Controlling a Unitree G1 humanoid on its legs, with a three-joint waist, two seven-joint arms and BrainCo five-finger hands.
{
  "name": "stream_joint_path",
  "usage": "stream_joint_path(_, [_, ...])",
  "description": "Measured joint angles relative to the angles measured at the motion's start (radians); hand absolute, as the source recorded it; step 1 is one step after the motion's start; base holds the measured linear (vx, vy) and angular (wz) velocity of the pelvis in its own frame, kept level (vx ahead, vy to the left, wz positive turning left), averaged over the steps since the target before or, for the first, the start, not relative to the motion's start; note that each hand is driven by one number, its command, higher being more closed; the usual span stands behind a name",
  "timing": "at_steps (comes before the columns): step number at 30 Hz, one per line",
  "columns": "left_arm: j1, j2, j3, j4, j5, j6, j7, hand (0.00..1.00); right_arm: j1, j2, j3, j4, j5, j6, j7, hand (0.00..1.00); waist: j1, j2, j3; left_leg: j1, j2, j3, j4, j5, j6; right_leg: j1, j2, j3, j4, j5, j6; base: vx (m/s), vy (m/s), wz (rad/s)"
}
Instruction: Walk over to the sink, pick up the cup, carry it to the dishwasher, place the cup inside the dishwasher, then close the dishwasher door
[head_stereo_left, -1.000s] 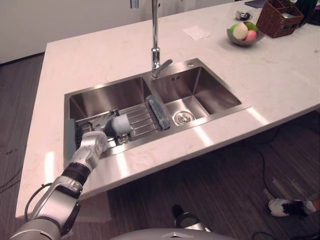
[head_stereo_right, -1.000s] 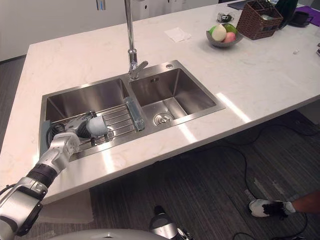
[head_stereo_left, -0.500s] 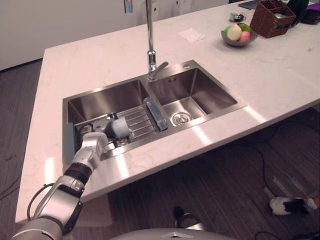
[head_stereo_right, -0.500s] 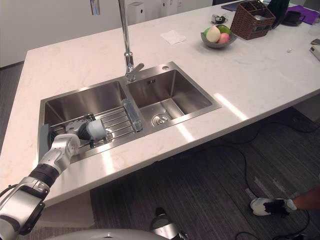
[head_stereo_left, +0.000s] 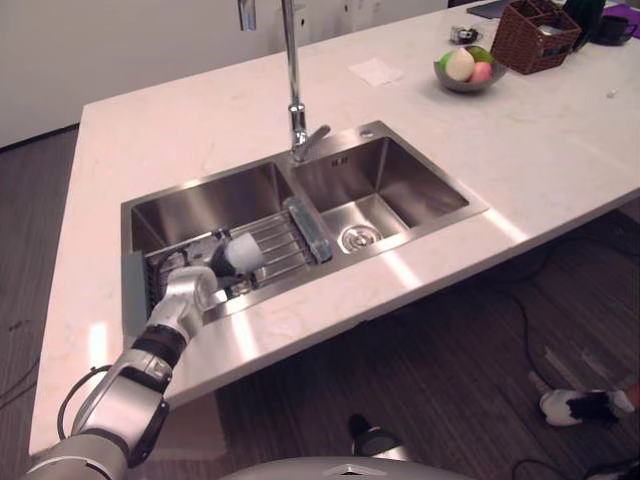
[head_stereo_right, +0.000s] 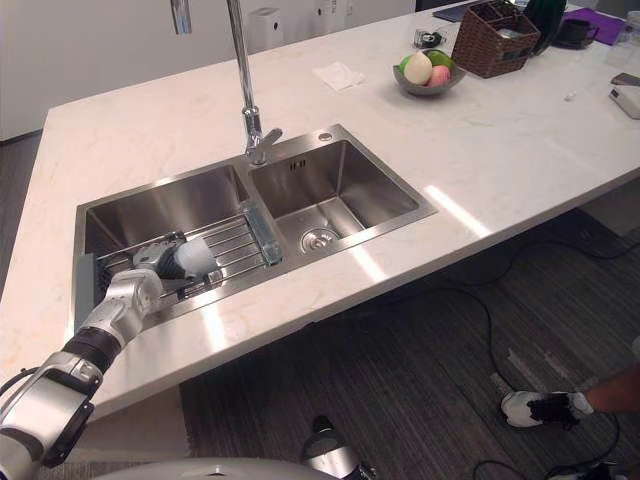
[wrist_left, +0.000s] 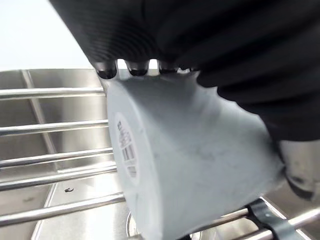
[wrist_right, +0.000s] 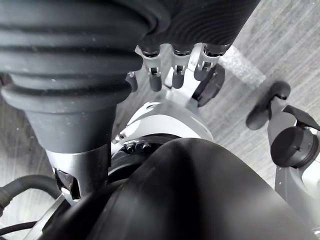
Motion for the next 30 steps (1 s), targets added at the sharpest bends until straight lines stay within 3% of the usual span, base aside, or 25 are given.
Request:
stream_joint_path(7, [0.015,0.000,0.029,-0.044,-0.140,-0.036,0.079,1.00,-0.006,0.000,0.011,0.000,0.002,0.001,-0.001,0.00,0.012,-0.008,0.005,-0.009,0.000,-0.023,0.000,0.005,0.001,-0.001,-0.004,-0.020,0.000,0.000,0.000,-0.01,-0.028,0.09])
stream_joint_path(14, [0.092,-0.037,0.164,-0.287,-0.519,-0.064,0.143,1.00,0.001,0.005,0.018,0.001,0.019,0.000,-0.006,0.00,0.034,-0.014,0.009,-0.034,0.001,-0.063,0.000,0.012,0.003,-0.002,-0.009,-0.075,0.000,-0.004,-0.003,-0.01,-0.031,0.16])
stream_joint_path(20, [0.179,-0.089,0.303,-0.599,-0.781,-0.110,0.163,1.00,0.037,0.029,0.008,-0.005,0.042,-0.010,-0.030,0.00,0.080,-0.016,0.008,-0.060,-0.002,-0.131,-0.001,0.030,0.007,0.006,-0.022,-0.152,0.019,-0.026,-0.009,-0.03,-0.029,0.35])
stream_joint_path(24, [0.307,-0.158,0.328,-0.820,-0.962,-0.153,0.162,1.00,0.058,0.036,0.000,-0.003,0.049,-0.007,-0.040,0.00,0.137,-0.030,-0.004,-0.069,-0.002,-0.184,0.000,0.035,0.007,0.002,-0.027,-0.202,0.094,-0.086,-0.005,-0.02,-0.024,0.43])
stream_joint_path(30, [0.444,-0.223,0.397,-0.974,-1.056,-0.266,0.179,1.00,0.065,0.041,-0.003,0.003,0.059,0.013,-0.046,0.00,0.195,-0.055,-0.028,-0.081,-0.008,-0.235,0.003,0.039,0.009,0.001,-0.039,-0.249,0.139,-0.124,0.000,0.02,-0.014,0.27])
